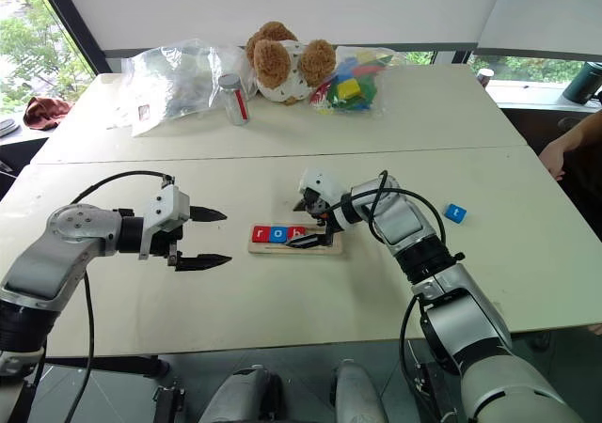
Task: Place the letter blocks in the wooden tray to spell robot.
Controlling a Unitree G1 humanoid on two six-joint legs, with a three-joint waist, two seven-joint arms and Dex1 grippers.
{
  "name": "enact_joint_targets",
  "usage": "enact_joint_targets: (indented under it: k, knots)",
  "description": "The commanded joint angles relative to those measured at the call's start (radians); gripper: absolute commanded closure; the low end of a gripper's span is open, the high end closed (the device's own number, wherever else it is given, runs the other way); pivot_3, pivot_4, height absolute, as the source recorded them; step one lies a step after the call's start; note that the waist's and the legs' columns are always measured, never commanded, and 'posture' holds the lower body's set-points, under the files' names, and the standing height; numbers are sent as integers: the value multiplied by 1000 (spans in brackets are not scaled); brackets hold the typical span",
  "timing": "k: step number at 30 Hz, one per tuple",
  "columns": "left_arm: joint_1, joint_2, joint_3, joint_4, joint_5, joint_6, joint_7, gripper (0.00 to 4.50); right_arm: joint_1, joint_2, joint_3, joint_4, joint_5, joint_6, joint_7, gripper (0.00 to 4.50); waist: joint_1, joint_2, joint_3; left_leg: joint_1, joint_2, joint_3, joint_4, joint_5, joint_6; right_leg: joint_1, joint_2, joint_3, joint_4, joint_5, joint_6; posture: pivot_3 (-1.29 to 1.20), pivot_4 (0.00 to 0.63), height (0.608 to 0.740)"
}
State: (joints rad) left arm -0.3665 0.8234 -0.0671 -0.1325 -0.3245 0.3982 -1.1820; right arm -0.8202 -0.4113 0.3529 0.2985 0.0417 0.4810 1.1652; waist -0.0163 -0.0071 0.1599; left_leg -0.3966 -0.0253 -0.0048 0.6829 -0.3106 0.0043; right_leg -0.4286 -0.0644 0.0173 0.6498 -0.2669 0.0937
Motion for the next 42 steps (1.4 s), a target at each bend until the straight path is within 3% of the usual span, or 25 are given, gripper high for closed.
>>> enact_joint_targets:
  k: [1,8,12,19,23,32,35,40,42]
  knots:
    - [-18,-8,11,-26,-17,-16,-2,0,-27,-21,-147,-121,60,71,-94,17,2,0,0,0,0,0,0,0,0,0,0,0,0,0,0,0,150,740]
    - [-62,-89,51,-121,-144,91,59,0,148,10,-492,-430,48,348,-553,17,10,-1,0,-2,0,-3,0,1,-2,0,-1,0,-1,0,0,0,150,740]
    - [-99,-110,13,-115,-145,104,55,0,292,81,-555,-563,-20,447,-781,17,-1,0,-1,-4,-1,-2,0,3,-5,-3,-1,0,0,0,0,0,150,740]
    - [-146,-134,-51,-30,-94,47,20,0,404,117,-558,-510,-21,387,-895,17,-2,0,-1,-1,0,0,0,1,-1,-3,2,3,5,0,0,0,150,740]
    - [-143,-136,-55,5,-80,36,20,0,420,110,-540,-443,0,329,-888,17,-1,0,-1,2,0,0,0,1,-1,0,2,2,5,0,0,0,150,740]
    - [-97,-127,-41,-7,-62,27,46,0,351,111,-555,-186,21,205,-916,17,-3,0,-1,4,0,1,0,1,0,2,2,3,5,0,0,0,150,740]
    - [-83,-124,-37,-10,-57,26,53,0,335,104,-538,-146,23,168,-914,876,-3,0,-1,5,0,1,0,1,0,3,2,3,5,0,0,0,150,740]
    - [-77,-121,-31,-11,-57,23,58,0,333,113,-519,-148,28,163,-924,3295,3,0,-1,5,0,0,0,1,0,3,2,3,5,0,0,0,150,740]
    - [-78,-122,-32,-11,-58,22,58,0,338,122,-523,-164,32,179,-941,3273,2,0,-1,5,0,0,0,1,0,4,1,3,5,0,0,0,150,740]
